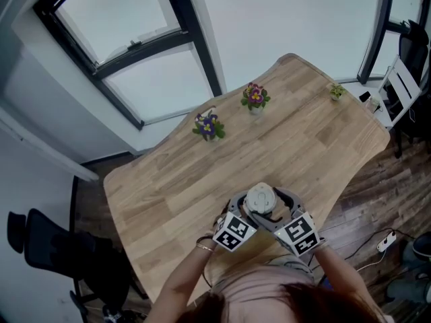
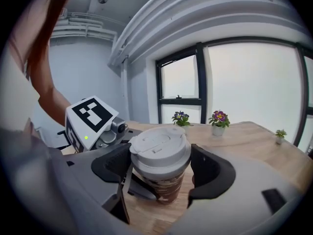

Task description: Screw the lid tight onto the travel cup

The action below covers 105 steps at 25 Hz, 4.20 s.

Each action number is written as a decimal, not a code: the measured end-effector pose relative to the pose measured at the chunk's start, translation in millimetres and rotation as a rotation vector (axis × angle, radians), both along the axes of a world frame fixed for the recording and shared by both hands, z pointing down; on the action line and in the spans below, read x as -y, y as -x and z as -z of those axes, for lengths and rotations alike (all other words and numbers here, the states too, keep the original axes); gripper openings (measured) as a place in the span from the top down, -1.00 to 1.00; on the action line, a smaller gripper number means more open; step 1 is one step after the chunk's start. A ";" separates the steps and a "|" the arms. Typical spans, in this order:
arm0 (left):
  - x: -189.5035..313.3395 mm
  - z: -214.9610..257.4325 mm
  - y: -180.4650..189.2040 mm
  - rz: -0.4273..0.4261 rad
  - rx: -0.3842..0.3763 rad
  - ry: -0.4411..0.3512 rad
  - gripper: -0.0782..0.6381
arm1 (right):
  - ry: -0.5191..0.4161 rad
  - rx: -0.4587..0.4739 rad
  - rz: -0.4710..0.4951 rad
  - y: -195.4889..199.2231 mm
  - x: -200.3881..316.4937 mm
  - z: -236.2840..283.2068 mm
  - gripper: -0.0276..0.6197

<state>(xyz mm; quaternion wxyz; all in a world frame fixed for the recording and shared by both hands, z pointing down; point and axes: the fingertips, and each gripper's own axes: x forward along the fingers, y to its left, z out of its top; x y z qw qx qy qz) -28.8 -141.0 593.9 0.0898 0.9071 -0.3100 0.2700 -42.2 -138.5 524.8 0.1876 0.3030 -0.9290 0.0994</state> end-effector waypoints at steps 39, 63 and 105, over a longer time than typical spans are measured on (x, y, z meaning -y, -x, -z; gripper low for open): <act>-20.6 -3.3 -12.6 -0.147 0.044 0.029 -0.25 | 0.120 -0.014 0.421 -9.0 -17.8 3.1 -0.22; -12.6 -3.7 -4.4 -0.150 0.051 0.036 -0.25 | 0.091 -0.034 0.394 -3.7 -6.8 7.2 -0.21; 14.7 -7.2 -1.4 0.019 0.021 0.000 -0.25 | -0.028 0.005 -0.036 -4.4 9.0 7.3 -0.16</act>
